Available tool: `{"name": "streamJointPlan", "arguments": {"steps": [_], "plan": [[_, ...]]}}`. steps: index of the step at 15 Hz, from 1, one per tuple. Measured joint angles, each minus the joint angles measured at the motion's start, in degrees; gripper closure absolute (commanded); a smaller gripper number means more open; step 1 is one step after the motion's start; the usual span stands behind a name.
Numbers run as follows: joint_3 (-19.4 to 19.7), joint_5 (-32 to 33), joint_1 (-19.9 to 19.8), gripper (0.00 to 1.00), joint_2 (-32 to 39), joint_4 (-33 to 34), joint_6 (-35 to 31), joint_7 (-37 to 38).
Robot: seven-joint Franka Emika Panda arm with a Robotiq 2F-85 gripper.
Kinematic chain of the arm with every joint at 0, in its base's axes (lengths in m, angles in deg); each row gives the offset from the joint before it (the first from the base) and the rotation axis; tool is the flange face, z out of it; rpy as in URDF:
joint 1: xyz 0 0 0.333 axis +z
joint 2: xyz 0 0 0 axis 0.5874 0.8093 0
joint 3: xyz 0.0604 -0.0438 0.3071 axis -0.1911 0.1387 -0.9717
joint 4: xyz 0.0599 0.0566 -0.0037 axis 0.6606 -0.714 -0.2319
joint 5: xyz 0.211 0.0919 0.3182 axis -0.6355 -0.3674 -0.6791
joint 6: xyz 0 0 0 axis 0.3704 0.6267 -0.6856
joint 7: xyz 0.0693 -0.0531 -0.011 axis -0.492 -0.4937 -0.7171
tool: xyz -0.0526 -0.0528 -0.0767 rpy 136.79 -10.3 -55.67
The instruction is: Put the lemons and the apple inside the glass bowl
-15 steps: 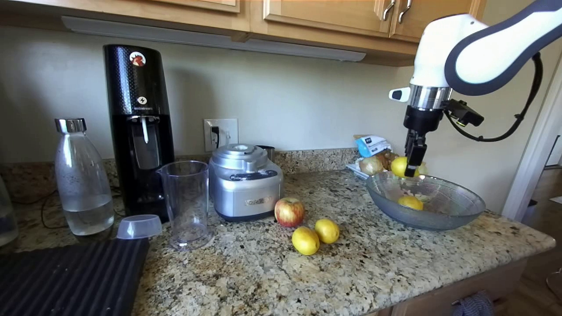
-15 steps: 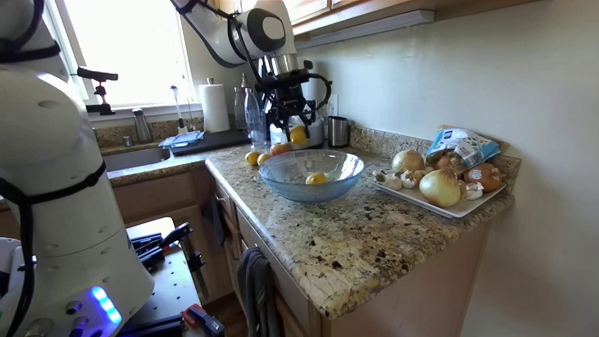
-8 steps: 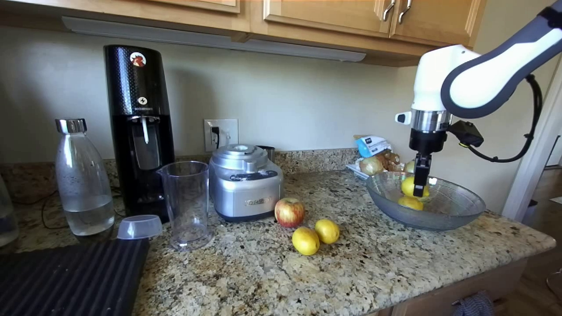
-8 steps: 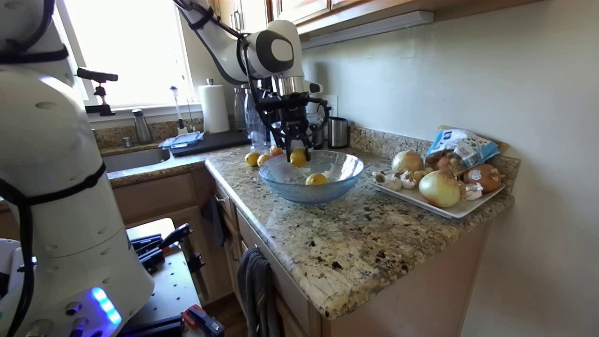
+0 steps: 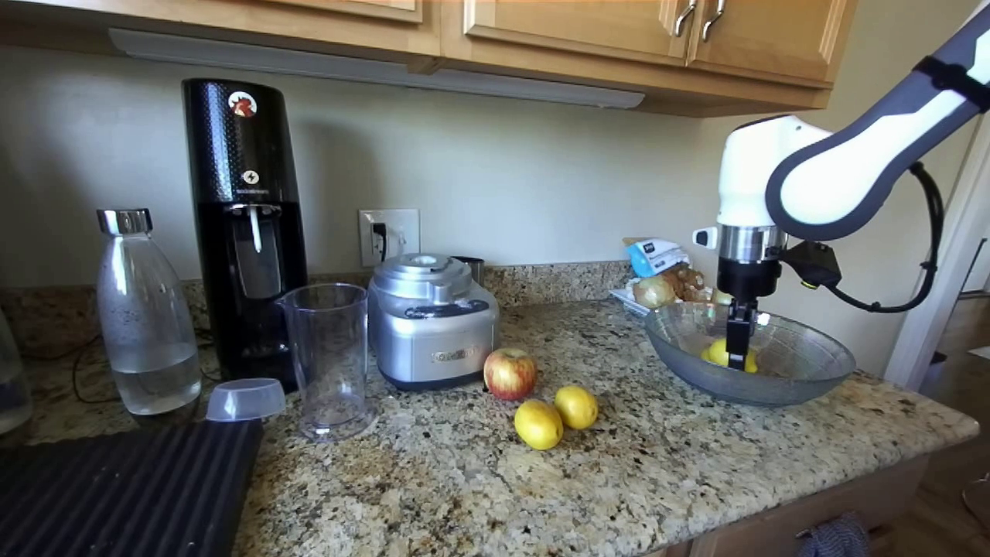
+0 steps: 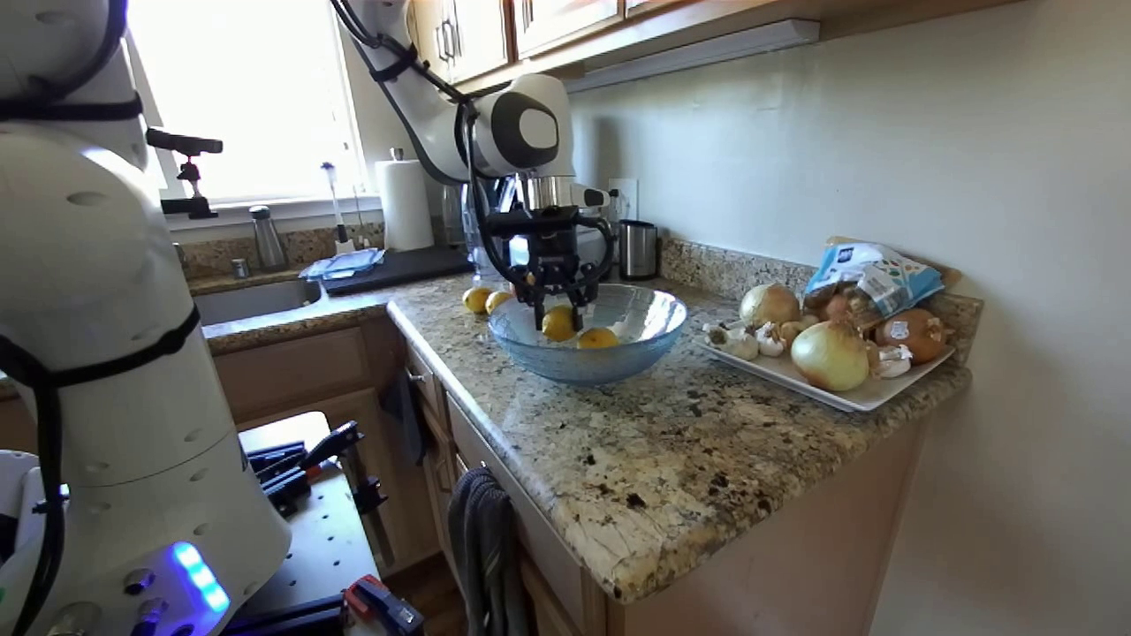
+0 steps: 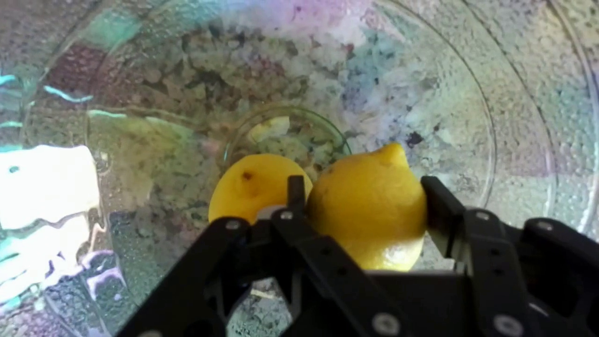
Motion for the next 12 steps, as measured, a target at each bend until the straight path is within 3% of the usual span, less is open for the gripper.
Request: {"name": "streamJointPlan", "arguments": {"steps": [6,12], "plan": [[-0.96,-0.59,0.52,0.0,-4.21,0.1,1.41,0.25],[-4.21,-8.58,3.69,0.0,-12.2,0.12,4.57,-0.46]]}}
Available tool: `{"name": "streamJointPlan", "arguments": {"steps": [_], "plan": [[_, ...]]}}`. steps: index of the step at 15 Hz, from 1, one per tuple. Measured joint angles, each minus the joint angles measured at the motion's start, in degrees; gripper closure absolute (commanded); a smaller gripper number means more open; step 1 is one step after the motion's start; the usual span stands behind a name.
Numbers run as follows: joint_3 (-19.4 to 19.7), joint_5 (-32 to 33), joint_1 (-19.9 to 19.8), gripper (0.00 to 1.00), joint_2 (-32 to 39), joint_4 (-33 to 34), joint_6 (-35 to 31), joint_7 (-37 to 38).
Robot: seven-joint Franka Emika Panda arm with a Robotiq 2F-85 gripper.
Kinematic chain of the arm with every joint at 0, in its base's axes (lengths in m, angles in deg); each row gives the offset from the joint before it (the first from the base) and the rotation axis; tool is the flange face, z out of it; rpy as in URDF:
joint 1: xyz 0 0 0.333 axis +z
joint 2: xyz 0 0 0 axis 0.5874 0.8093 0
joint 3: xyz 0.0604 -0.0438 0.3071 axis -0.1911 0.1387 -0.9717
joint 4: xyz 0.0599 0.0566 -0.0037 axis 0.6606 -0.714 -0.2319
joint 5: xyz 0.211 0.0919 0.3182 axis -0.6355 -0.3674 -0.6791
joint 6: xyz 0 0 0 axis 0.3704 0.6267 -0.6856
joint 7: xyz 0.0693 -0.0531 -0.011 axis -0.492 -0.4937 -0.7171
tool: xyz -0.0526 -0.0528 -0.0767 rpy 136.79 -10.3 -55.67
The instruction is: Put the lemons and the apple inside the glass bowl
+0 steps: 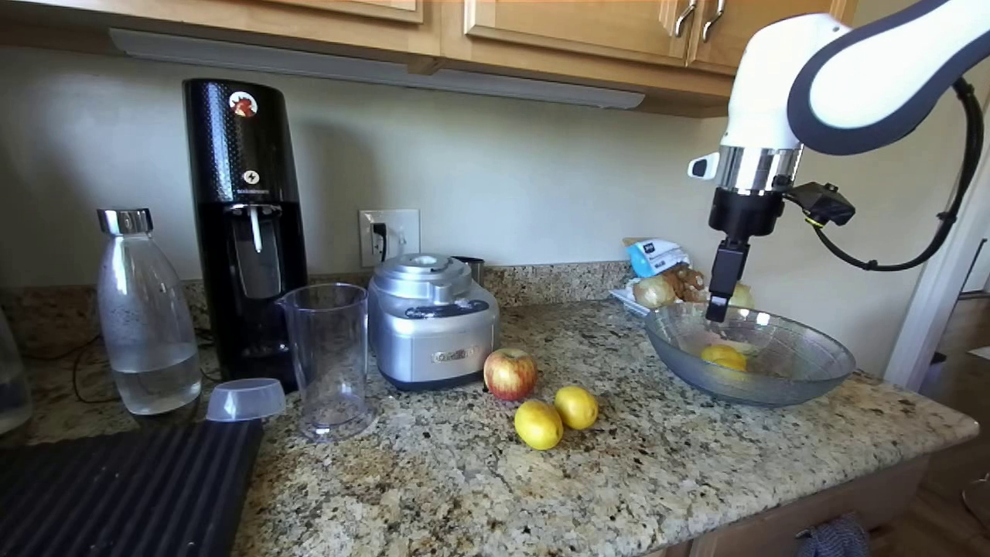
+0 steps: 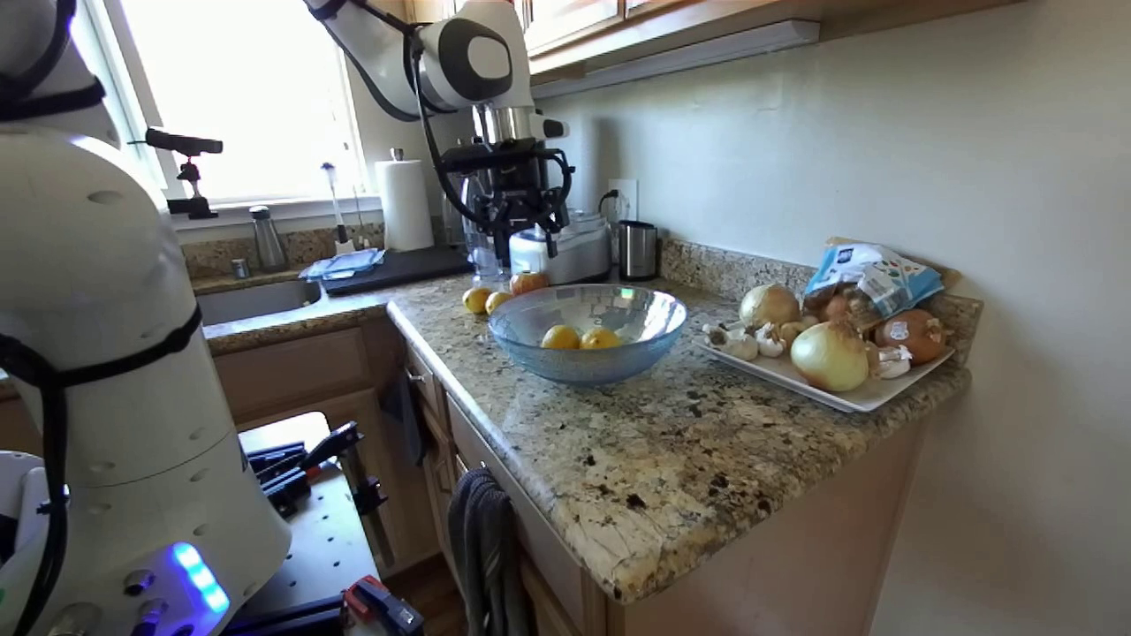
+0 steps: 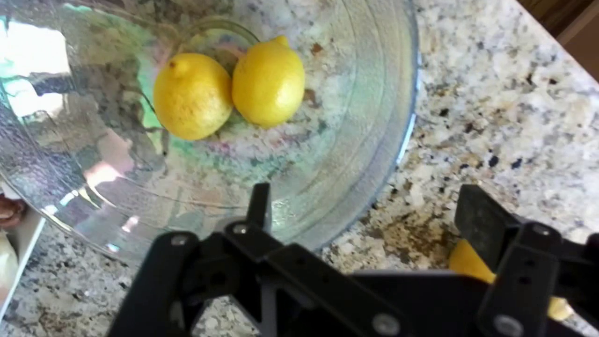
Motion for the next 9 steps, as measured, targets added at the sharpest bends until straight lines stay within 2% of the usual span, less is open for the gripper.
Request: {"name": "streamJointPlan", "arguments": {"steps": [5,9], "plan": [[-3.52,-2.82,3.81,0.0,-0.22,1.25,-0.08,2.39],[-5.85,-3.01,5.75,0.0,3.87,3.78,-1.98,3.84]]}}
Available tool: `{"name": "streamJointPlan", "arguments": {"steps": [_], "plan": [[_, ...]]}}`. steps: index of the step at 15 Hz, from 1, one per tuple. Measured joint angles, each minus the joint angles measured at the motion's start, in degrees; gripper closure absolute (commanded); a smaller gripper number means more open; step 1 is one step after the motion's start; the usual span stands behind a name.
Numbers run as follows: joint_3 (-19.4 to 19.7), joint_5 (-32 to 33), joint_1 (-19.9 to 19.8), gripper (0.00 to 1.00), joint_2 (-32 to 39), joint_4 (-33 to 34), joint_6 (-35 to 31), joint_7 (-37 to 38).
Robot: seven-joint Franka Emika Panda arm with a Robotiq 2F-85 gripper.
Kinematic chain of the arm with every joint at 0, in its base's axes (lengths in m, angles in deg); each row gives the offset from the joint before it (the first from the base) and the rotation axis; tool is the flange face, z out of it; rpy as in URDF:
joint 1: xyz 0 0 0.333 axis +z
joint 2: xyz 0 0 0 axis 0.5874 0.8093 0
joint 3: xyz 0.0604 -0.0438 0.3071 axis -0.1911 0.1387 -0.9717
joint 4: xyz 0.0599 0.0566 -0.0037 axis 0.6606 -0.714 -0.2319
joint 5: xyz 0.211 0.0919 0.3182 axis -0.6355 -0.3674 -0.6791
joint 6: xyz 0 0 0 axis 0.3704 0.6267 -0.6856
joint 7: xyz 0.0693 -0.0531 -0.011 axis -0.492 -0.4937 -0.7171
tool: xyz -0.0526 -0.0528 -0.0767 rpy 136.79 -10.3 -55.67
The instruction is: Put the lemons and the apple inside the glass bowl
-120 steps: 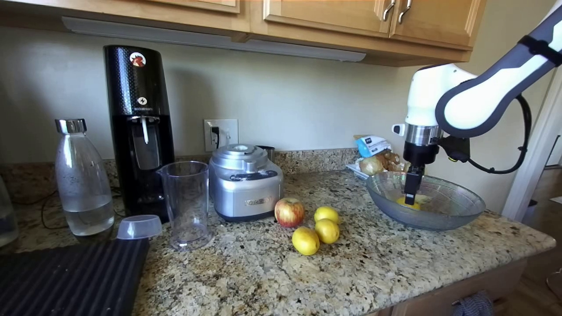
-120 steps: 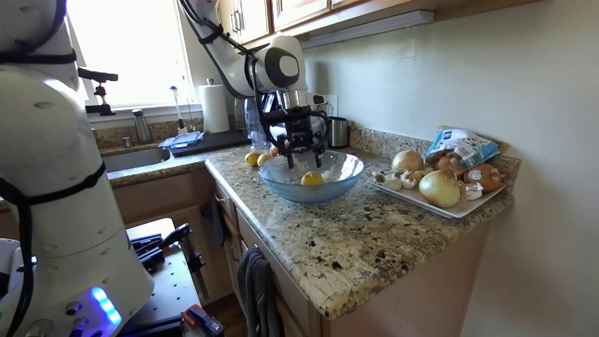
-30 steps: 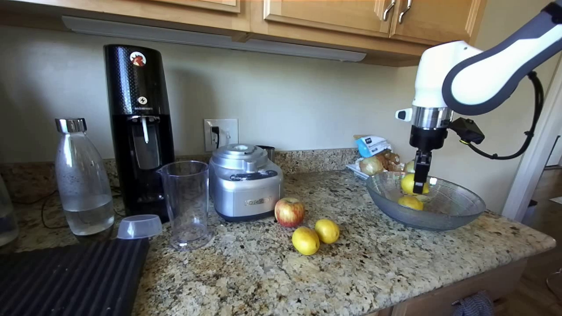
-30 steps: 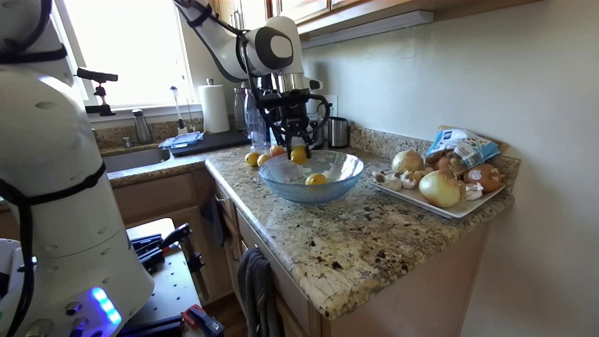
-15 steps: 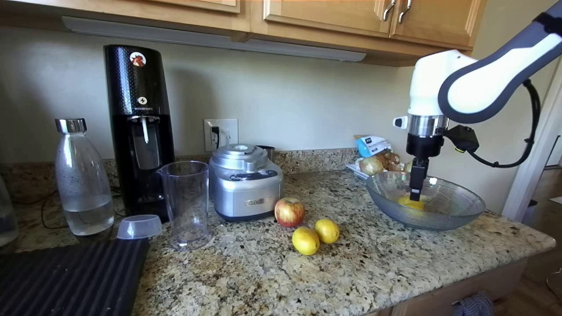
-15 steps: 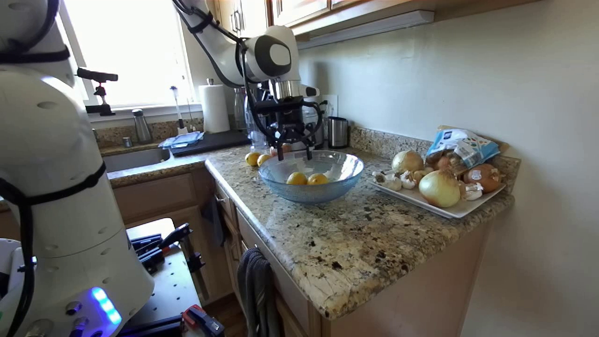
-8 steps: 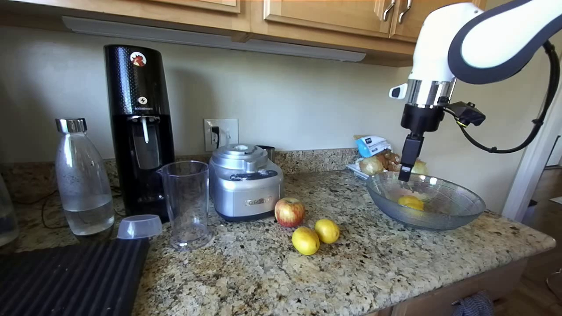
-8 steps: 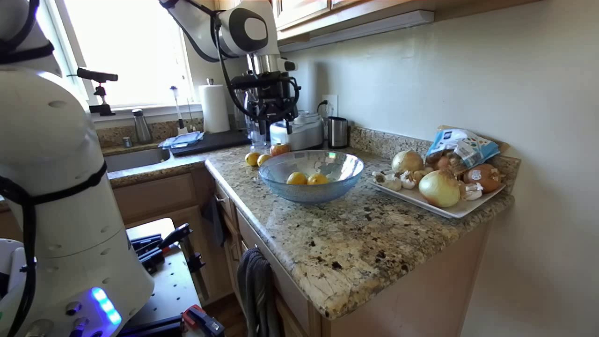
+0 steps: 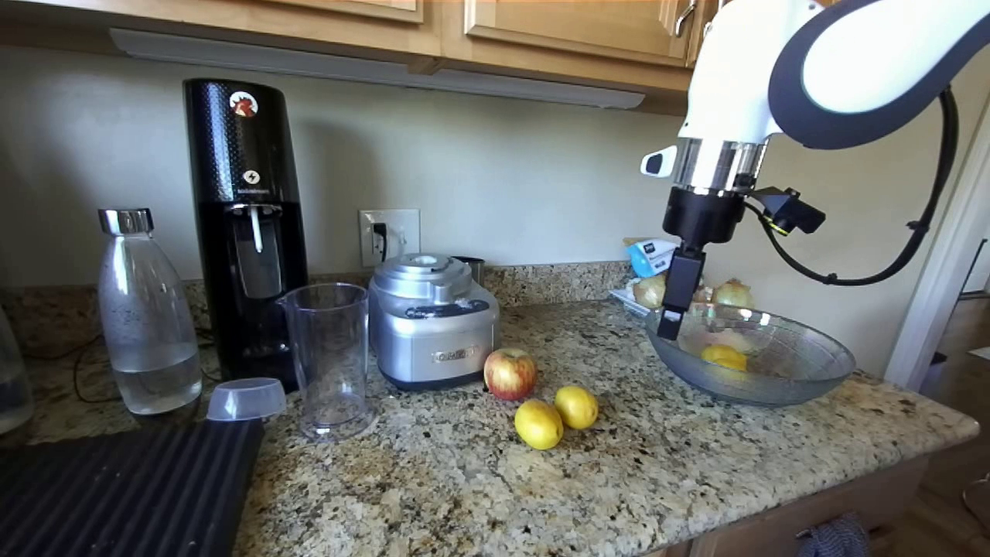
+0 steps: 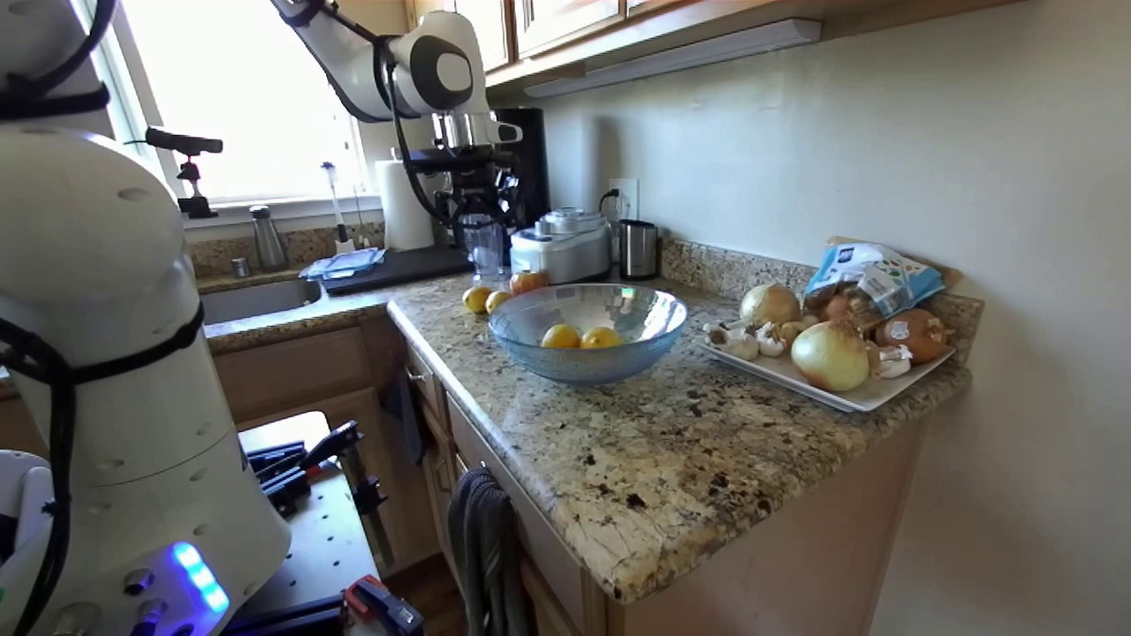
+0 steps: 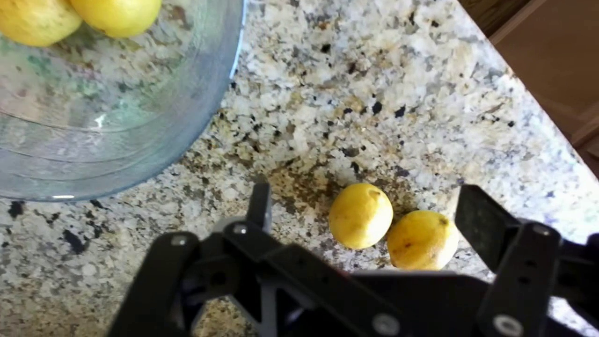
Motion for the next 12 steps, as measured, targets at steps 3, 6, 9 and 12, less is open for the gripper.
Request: {"name": "streamJointPlan", "arguments": {"steps": [3,6,9,12], "plan": [[-0.71,0.0,0.35,0.0,3.91,2.18,-1.55,0.2],[-0.68,0.0,0.35,0.0,4.84,2.92,-1.6,0.2],[-0.63,0.0,0.29,0.0,5.11,3.01,-1.94,1.03],[-0.66,-1.13,0.3,0.0,7.37,3.02,-5.23,3.84]]}}
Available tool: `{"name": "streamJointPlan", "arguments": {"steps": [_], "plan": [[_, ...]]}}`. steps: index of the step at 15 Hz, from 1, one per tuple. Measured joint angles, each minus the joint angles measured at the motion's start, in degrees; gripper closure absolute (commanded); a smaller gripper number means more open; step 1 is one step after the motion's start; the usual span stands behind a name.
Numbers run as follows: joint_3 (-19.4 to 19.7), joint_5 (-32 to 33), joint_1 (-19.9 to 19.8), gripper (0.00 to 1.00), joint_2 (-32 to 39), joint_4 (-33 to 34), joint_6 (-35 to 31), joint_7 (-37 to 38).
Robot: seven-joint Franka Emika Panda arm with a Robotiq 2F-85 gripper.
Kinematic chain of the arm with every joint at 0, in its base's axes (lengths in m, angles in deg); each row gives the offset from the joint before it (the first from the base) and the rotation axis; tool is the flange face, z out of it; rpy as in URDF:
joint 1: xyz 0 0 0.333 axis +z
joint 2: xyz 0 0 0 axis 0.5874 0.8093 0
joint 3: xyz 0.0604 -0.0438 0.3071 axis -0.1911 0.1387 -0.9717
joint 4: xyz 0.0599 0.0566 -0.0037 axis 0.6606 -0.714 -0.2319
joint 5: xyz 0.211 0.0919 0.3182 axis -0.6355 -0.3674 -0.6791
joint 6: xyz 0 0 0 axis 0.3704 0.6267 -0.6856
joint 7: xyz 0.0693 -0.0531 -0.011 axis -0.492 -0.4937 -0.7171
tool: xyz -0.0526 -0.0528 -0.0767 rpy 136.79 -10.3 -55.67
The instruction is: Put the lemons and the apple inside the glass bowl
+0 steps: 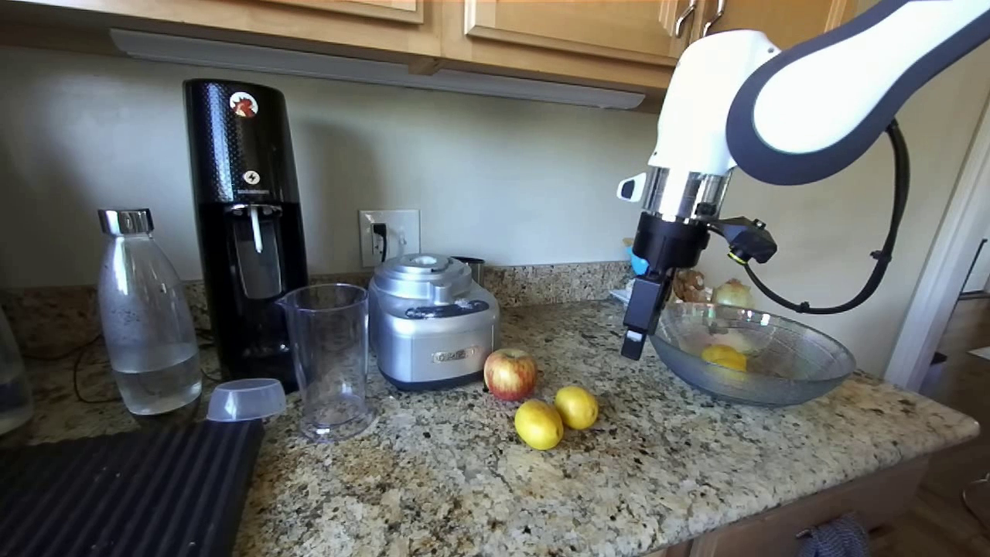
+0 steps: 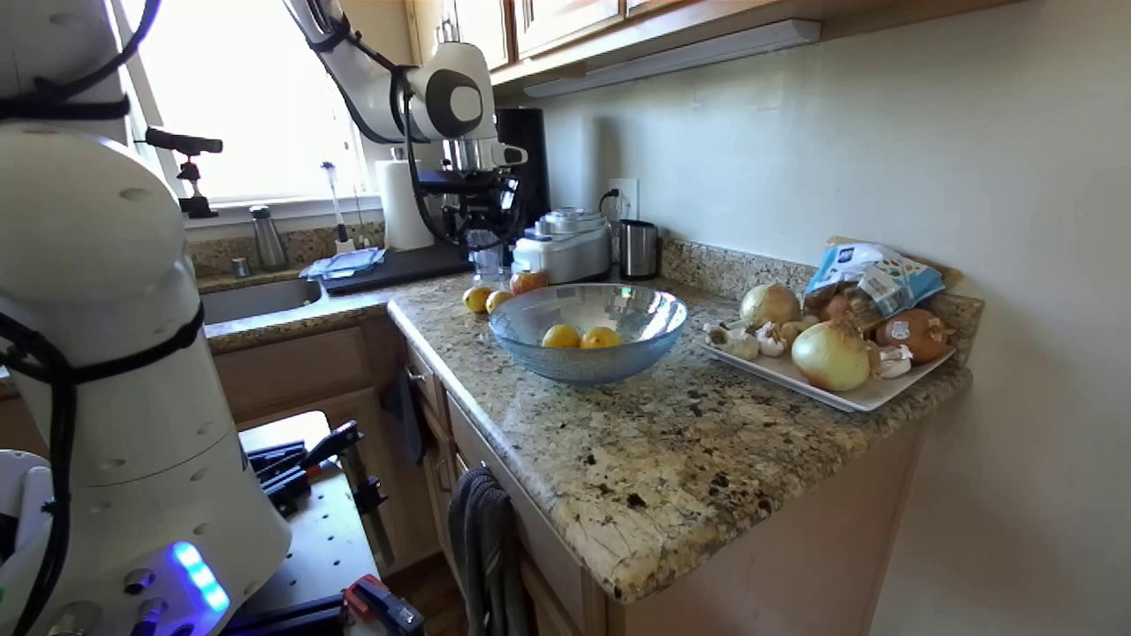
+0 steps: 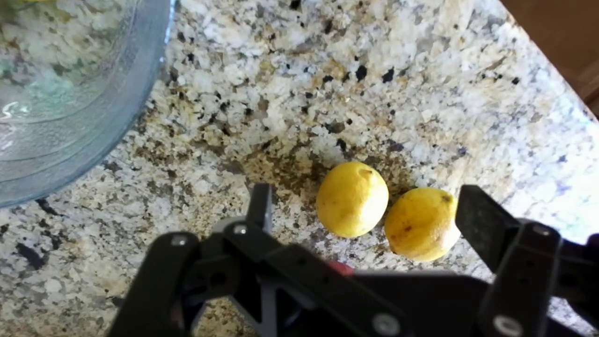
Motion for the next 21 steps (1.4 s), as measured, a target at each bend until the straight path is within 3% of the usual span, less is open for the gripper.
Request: {"name": "streamJointPlan", "arguments": {"steps": [7,18,19,21], "plan": [[-0.47,-3.6,0.07,0.0,10.38,3.02,-7.91,1.12],[0.51,-0.74,0.39,0.0,20.13,10.98,-8.48,1.13],[0.59,-0.56,0.39,0.04,20.78,11.51,-8.48,1.13],[0.67,-0.49,0.41,0.28,21.78,12.34,-8.47,1.13]]}}
